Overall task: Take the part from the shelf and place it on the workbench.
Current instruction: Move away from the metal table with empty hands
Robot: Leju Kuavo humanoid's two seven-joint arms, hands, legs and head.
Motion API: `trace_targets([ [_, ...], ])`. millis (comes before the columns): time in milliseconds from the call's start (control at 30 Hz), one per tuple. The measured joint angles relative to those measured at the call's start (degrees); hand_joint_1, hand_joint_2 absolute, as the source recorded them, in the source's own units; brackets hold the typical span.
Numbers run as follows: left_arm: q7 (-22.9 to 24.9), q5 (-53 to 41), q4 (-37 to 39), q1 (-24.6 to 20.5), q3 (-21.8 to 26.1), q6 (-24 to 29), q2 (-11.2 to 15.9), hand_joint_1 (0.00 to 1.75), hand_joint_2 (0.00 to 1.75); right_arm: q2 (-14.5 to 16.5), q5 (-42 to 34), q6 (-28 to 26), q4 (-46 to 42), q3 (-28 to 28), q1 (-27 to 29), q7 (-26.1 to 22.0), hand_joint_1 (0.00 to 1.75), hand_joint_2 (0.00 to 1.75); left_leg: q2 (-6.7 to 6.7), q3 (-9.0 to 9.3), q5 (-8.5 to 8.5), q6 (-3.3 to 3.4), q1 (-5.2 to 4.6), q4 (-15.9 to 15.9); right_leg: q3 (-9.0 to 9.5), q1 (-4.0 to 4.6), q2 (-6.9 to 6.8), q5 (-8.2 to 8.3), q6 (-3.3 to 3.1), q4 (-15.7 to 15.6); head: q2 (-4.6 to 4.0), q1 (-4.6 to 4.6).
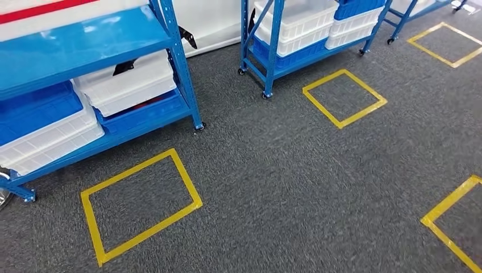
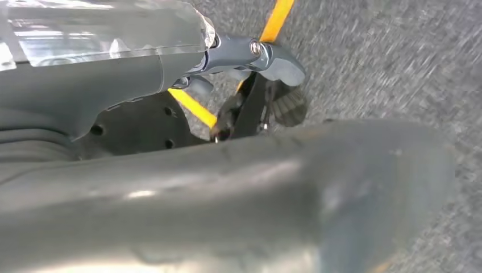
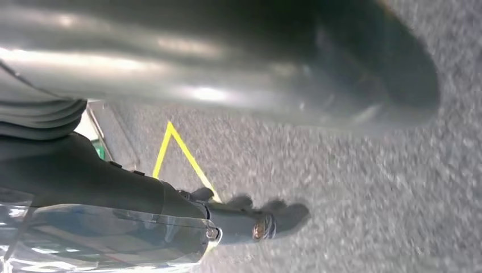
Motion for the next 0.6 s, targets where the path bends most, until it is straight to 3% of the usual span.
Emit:
trace_targets([
  [33, 0.0, 0.0, 0.0, -0.1, 0.0, 0.0, 0.0, 0.0, 0.0, 0.0, 0.0, 0.0, 0.0, 0.0, 0.2, 0.1, 0.0, 0.0, 1.77, -2.58, -0.59, -0.14, -0.01, 4.0, 1.31, 0.13, -0.72, -0.8, -0.23, -0.4, -0.01, 0.0],
  [100, 0.0, 0.0, 0.0, 0.0, 0.1, 0.0, 0.1, 0.0, 0.0, -0.1, 0.0, 0.1, 0.0, 0.0, 0.4, 0.2, 0.0, 0.0, 3.17, -9.36, -1.09, -0.22, -0.02, 12.2, 3.99, 0.38, -2.22, -2.56, -0.37, -1.1, -0.01, -0.01],
  [133, 0.0, 0.0, 0.0, 0.1, 0.1, 0.1, 0.1, 0.0, 0.0, -0.1, 0.0, 0.1, 0.0, 0.0, 0.4, 0.2, 0.0, 0.0, 3.35, -11.99, 0.14, -0.16, -0.03, 13.9, 5.51, 0.47, -2.88, -3.49, -0.34, -1.3, -0.01, -0.01],
  [167, -0.1, 0.1, 0.0, 0.3, 0.1, 0.1, 0.1, 0.0, 0.0, -0.1, 0.0, 0.1, 0.0, 0.0, 0.4, 0.2, 0.0, 0.0, 3.5, -13.52, 2.68, 0.03, -0.09, 13.3, 7.13, 0.53, -3.45, -4.45, -0.27, -1.5, -0.01, -0.01],
  [233, -0.3, 0.2, 0.0, 0.5, 0.1, 0.1, 0.3, 0.0, 0.0, -0.1, 0.0, 0.1, 0.0, -0.2, 0.5, 0.2, 0.0, 0.0, 4.53, -13.76, 10.12, 0.98, -0.48, 6.9, 10.6, 0.63, -4.5, -6.7, -0.03, -1.8, -0.01, 0.0],
  [267, -0.4, 0.2, 0.0, 0.6, 0.2, 0.1, 0.4, 0.0, 0.0, -0.2, 0.0, 0.1, 0.1, -0.3, 0.5, 0.2, 0.0, 0.0, 5.83, -13.47, 12.75, 1.67, -1.12, 4.4, 11.92, 0.78, -4.95, -7.85, 0.24, -1.9, -0.01, 0.0],
  [300, -0.6, 0.3, 0.0, 0.5, 0.2, 0.1, 0.4, 0.0, 0.0, -0.2, 0.0, 0.1, 0.2, -0.4, 0.6, 0.2, 0.0, 0.0, 7.0, -13.09, 13.94, 2.44, -1.62, 2.7, 12.85, 0.9, -5.38, -8.86, 0.61, -1.9, 0.01, -0.02],
  [367, -0.9, 0.5, 0.0, 0.2, 0.3, 0.0, 0.6, 0.0, 0.0, -0.3, 0.0, 0.1, 0.4, -0.5, 0.2, 0.1, 0.0, 0.0, 8.04, -12.68, 12.4, 3.47, -2.54, 2.1, 13.72, 1.07, -6.28, -10.13, 1.47, -2.1, 0.01, -0.03],
  [433, -1.1, 0.6, 0.0, -0.2, 0.3, 0.0, 0.7, 0.0, 0.0, -0.3, 0.0, 0.0, 0.2, -0.6, -0.5, 0.1, 0.0, 0.0, 6.67, -11.82, 10.67, 3.9, -2.39, 1.2, 14.96, 0.94, -6.93, -10.96, 2.1, -3.0, 0.0, -0.03],
  [467, -1.3, 0.6, 0.0, -0.3, 0.3, 0.1, 0.8, 0.0, 0.0, -0.3, 0.0, 0.0, 0.2, -0.7, -0.7, 0.0, 0.0, 0.0, 5.97, -11.26, 10.31, 4.1, -2.16, 0.8, 15.19, 0.88, -6.22, -11.47, 2.28, -2.6, 0.0, -0.03],
  [500, -1.4, 0.6, 0.0, -0.4, 0.3, 0.1, 0.8, 0.0, 0.0, -0.3, 0.1, 0.0, 0.1, -0.7, -0.8, 0.0, 0.0, 0.0, 5.27, -10.53, 10.07, 4.23, -1.91, 0.2, 14.37, 0.81, -4.94, -12.36, 2.41, -0.8, -0.01, -0.02],
  [533, -1.6, 0.5, 0.0, -0.5, 0.3, 0.1, 0.8, 0.0, 0.0, -0.3, 0.1, 0.0, 0.0, -0.8, -0.8, -0.1, 0.0, 0.0, 4.65, -9.84, 9.9, 4.33, -1.72, -0.4, 12.37, 0.71, -3.35, -13.39, 2.45, 2.6, -0.01, 0.0],
  [600, -2.1, 0.0, 0.0, -0.6, 0.3, 0.2, 0.8, 0.0, 0.0, -0.4, 0.1, 0.0, 0.0, -0.8, -0.7, -0.1, 0.0, 0.0, 3.2, -8.89, 9.48, 4.5, -1.66, -1.0, 5.66, 0.64, -1.7, -15.13, 2.65, 11.5, -0.01, 0.0],
])
